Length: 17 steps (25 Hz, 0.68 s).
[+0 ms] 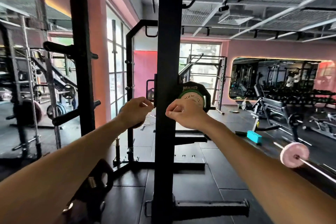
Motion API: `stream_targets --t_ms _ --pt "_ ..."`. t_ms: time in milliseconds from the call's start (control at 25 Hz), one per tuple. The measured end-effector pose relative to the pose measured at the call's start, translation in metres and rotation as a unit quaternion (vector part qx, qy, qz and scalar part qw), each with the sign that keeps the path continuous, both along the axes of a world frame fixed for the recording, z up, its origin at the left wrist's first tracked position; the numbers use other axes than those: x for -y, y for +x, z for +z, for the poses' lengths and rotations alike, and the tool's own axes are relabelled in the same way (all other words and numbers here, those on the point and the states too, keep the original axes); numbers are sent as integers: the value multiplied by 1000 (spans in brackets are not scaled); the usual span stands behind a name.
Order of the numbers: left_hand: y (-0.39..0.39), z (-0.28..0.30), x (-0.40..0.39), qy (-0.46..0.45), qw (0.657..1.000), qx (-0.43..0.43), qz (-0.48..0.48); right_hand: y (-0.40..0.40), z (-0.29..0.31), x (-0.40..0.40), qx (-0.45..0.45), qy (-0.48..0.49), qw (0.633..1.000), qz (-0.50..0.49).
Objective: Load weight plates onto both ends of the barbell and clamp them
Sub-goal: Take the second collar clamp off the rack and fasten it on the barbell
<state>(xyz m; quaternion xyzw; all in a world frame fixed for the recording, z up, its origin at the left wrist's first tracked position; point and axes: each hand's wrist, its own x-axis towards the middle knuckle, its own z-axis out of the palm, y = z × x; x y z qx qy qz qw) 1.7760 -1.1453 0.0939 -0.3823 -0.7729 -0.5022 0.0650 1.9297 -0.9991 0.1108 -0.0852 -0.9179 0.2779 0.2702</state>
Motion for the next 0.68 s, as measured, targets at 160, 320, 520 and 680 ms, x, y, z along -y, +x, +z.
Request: stream_targets --t_ms 160,320,520,680 --pt "-43 -8 50 26 999 17 16 -46 -9 44 22 0 1000 9" --pt "-106 -26 113 12 998 36 49 -117 -24 100 40 -12 999 31" --pt "-203 -29 204 6 998 41 56 -218 -24 178 30 -26 998 54" --pt "-282 -17 264 32 996 60 65 -294 -17 228 13 -29 998 45"
